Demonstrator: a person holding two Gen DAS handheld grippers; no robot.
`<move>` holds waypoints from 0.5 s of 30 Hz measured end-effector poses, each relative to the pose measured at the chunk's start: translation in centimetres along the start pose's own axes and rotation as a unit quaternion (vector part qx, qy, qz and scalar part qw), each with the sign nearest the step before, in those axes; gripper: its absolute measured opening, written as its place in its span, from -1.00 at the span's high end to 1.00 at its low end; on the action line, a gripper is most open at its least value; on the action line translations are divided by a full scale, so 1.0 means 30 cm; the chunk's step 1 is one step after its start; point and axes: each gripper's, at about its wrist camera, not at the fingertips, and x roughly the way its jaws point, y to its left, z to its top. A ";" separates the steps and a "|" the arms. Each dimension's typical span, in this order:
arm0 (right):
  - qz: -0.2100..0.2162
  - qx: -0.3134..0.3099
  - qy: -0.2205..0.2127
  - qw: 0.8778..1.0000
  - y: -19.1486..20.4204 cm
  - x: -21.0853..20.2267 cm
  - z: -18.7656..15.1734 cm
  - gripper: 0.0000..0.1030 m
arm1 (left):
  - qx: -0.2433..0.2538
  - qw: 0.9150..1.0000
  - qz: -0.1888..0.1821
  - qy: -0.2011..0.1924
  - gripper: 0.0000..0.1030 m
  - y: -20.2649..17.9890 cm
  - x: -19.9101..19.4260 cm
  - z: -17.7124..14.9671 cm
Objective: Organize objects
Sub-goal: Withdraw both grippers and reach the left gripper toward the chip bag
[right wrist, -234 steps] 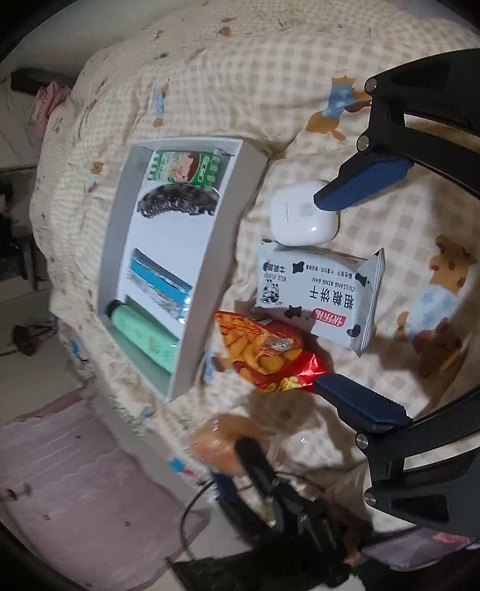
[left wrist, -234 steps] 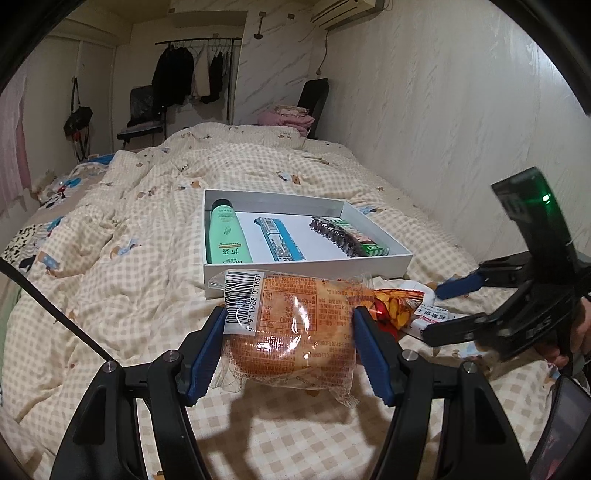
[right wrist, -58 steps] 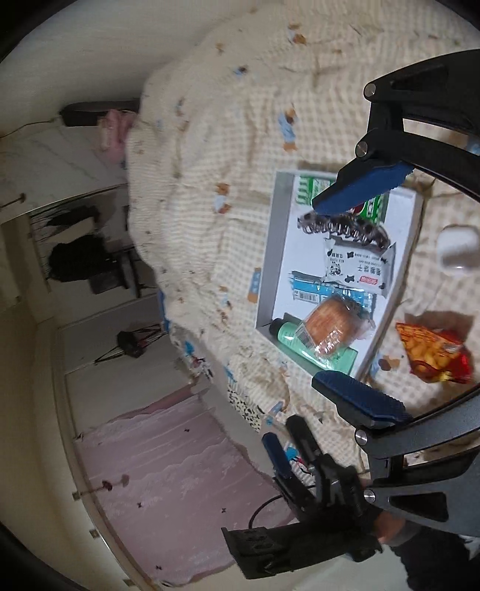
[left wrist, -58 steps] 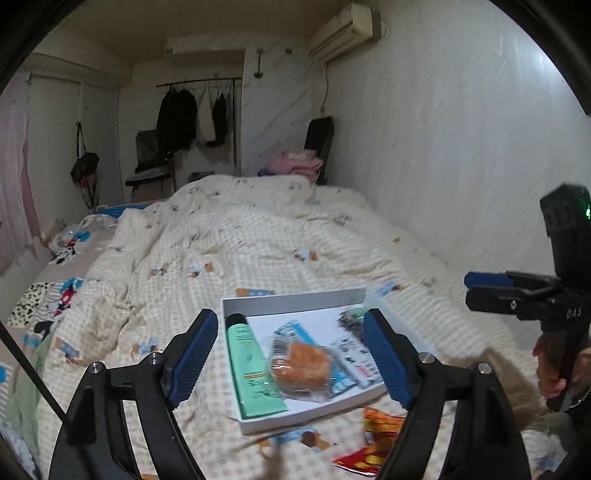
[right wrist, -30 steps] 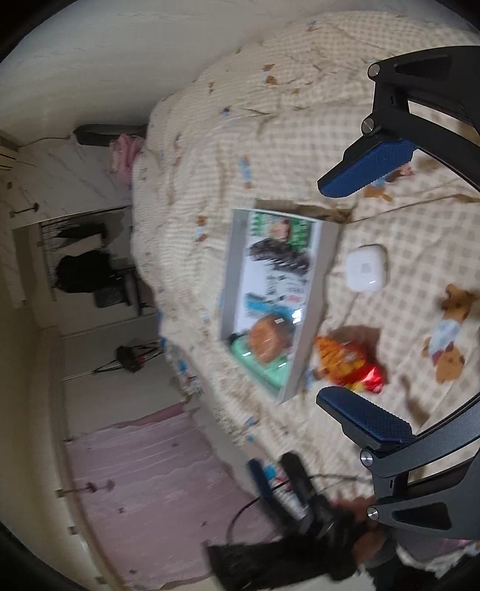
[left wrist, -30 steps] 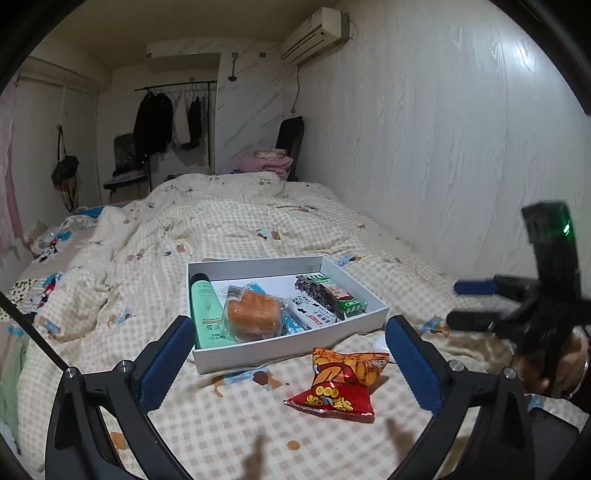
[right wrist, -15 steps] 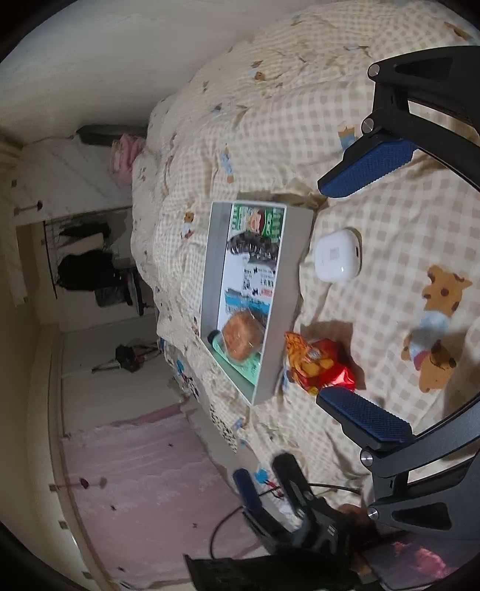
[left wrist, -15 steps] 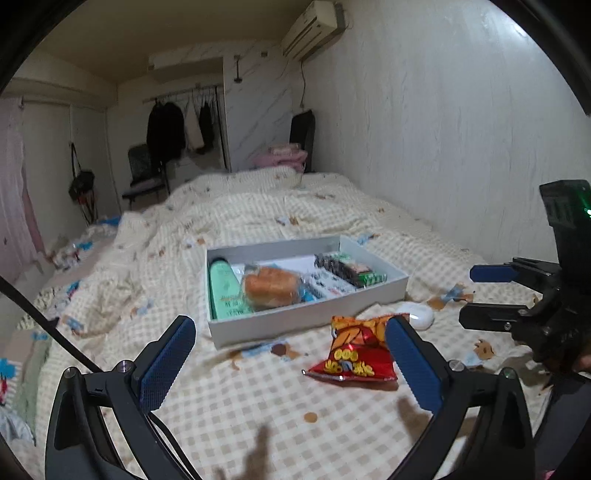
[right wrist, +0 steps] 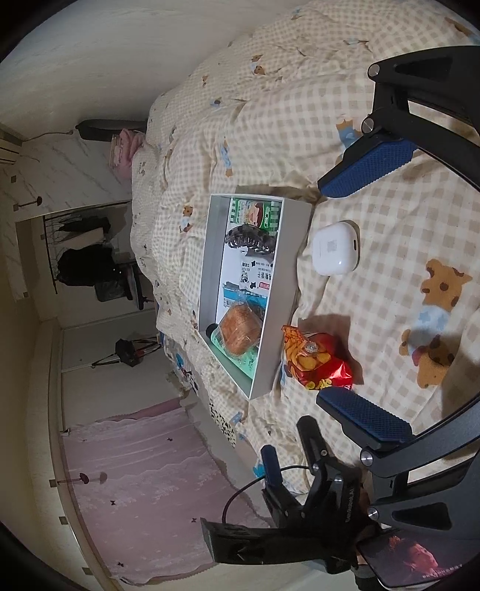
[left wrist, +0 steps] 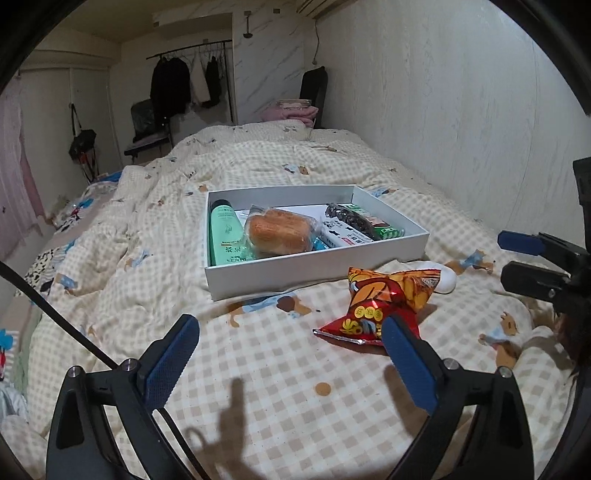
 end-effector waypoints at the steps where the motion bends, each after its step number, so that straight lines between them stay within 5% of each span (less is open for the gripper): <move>1: 0.000 0.000 0.000 1.000 0.000 0.001 0.000 -1.00 | 0.002 1.000 0.000 0.000 -0.93 -0.002 -0.001 0.000; 11: 0.002 0.004 0.002 1.000 -0.007 0.007 -0.004 -1.00 | -0.030 0.999 -0.015 0.002 -0.94 0.047 -0.021 -0.007; 15: -0.007 0.006 0.000 1.000 -0.007 0.003 -0.005 -1.00 | -0.001 0.997 -0.074 0.025 -0.83 0.023 -0.008 0.025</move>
